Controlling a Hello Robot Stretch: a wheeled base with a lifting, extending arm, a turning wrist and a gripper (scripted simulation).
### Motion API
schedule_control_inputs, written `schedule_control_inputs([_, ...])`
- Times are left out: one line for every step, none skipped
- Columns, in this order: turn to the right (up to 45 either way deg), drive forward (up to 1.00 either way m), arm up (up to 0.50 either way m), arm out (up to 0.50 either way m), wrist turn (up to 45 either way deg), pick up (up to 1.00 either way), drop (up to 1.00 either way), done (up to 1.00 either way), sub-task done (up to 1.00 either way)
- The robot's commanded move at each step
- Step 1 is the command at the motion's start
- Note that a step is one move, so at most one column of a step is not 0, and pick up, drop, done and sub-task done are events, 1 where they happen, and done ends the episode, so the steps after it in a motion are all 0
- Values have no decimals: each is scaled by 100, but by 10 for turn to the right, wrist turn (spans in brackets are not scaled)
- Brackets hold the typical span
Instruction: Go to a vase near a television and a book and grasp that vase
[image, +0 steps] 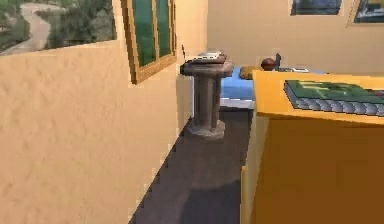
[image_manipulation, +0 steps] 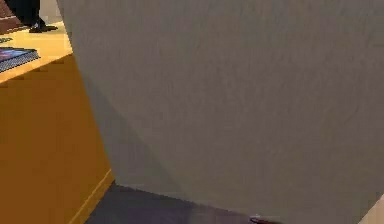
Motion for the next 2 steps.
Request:
schedule_control_inputs([0,70,0,0,0,0,0,0,0])
schedule_control_inputs([150,0,0,0,0,0,0,0,0])
